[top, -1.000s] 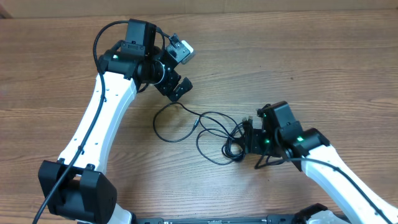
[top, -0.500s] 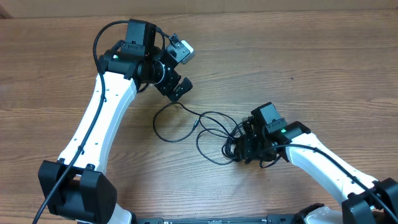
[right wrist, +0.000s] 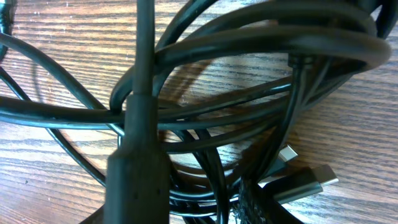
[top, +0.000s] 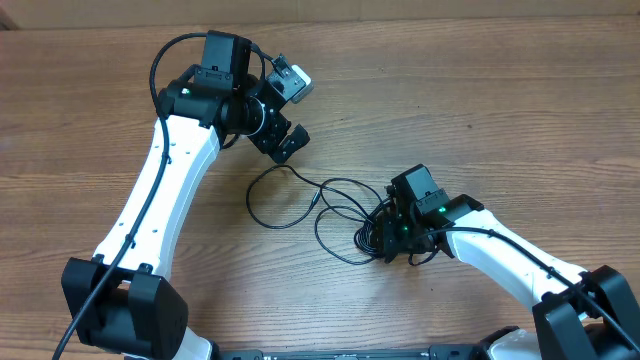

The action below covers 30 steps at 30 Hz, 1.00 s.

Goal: Untangle cables

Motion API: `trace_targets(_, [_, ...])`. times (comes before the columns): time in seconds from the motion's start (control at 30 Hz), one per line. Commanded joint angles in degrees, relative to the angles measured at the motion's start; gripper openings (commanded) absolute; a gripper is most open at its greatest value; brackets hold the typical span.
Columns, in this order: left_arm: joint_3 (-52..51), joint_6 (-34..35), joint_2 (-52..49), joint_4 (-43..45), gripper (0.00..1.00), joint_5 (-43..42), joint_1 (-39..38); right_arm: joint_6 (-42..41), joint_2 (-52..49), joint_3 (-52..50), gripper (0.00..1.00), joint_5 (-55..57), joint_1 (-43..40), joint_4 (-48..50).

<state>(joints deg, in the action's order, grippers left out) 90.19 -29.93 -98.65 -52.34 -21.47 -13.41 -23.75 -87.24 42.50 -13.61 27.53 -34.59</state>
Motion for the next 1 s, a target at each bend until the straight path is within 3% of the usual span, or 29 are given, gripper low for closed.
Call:
trace_targets(0.0, [0.28,0.81,-0.46,-0.11,1.0,-0.98,-0.11,0.22,-2.62,-0.17,0.44,1.16,0.26,-0.11])
trace_targets(0.13, [0.28,0.81,-0.46,-0.11,1.0,-0.98,-0.11,0.2,-2.62,-0.17,0.42,2.08,0.26,0.5])
trace_targets(0.17, [0.28,0.81,-0.46,-0.11,1.0,-0.98,-0.11,0.22,-2.62,-0.17,0.36,2.75,0.26,0.5])
trace_targets(0.23, [0.28,0.81,-0.46,-0.11,1.0,-0.98,-0.11,0.2,-2.62,-0.17,0.11,4.44,0.26,0.5])
trace_targets(0.27, [0.28,0.81,-0.46,-0.11,1.0,-0.98,-0.11,0.22,-2.62,-0.17,0.05,4.63,0.26,0.52])
trace_targets(0.5, [0.28,0.81,-0.46,-0.11,1.0,-0.98,-0.11,0.2,-2.6,0.15,0.04,0.5,0.13,2.34])
trace_targets(0.7, [0.28,0.81,-0.46,-0.11,1.0,-0.98,-0.11,0.87,-0.42,6.88,0.04,-4.76,0.04,2.19])
trace_targets(0.97, [0.28,0.81,-0.46,-0.11,1.0,-0.98,-0.11,14.69,7.06,17.88,0.04,-5.77,0.04,2.93])
